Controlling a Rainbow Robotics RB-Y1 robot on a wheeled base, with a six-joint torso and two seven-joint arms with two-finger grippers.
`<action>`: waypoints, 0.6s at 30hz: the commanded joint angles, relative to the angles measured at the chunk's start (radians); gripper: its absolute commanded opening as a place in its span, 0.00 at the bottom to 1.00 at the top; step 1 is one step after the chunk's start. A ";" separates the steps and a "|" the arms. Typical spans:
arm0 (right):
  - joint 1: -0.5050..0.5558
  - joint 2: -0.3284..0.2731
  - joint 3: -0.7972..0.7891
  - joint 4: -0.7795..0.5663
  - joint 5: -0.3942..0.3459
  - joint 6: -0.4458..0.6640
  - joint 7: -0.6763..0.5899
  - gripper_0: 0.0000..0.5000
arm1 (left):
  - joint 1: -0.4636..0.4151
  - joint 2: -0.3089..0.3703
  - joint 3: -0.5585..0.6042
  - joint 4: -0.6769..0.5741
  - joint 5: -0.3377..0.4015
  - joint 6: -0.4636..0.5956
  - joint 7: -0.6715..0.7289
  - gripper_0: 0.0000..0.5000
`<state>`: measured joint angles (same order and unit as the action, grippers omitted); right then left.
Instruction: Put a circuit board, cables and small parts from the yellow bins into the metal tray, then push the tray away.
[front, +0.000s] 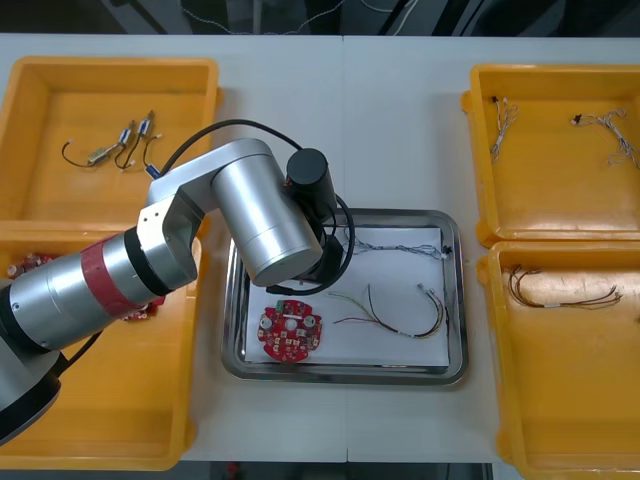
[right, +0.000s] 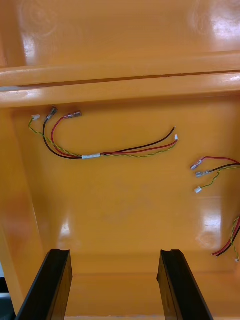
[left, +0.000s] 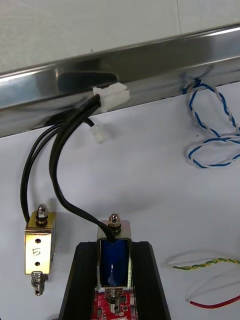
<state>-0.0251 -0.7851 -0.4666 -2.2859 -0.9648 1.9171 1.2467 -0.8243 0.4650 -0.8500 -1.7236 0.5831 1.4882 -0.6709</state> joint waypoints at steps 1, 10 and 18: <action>0.013 -0.039 -0.003 -0.010 0.005 0.003 -0.036 1.00 | 0.024 0.004 -0.020 -0.013 -0.011 -0.016 0.086 0.00; 0.013 -0.040 -0.004 -0.010 0.005 0.003 -0.038 1.00 | 0.031 0.011 -0.030 -0.013 -0.023 -0.025 0.105 0.43; 0.013 -0.040 -0.006 -0.010 0.000 0.003 -0.038 1.00 | 0.030 0.012 -0.026 -0.016 -0.042 -0.048 0.134 1.00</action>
<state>-0.0250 -0.7851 -0.4666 -2.2859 -0.9645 1.9171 1.2466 -0.8003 0.4654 -0.8655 -1.7235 0.5563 1.4524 -0.6560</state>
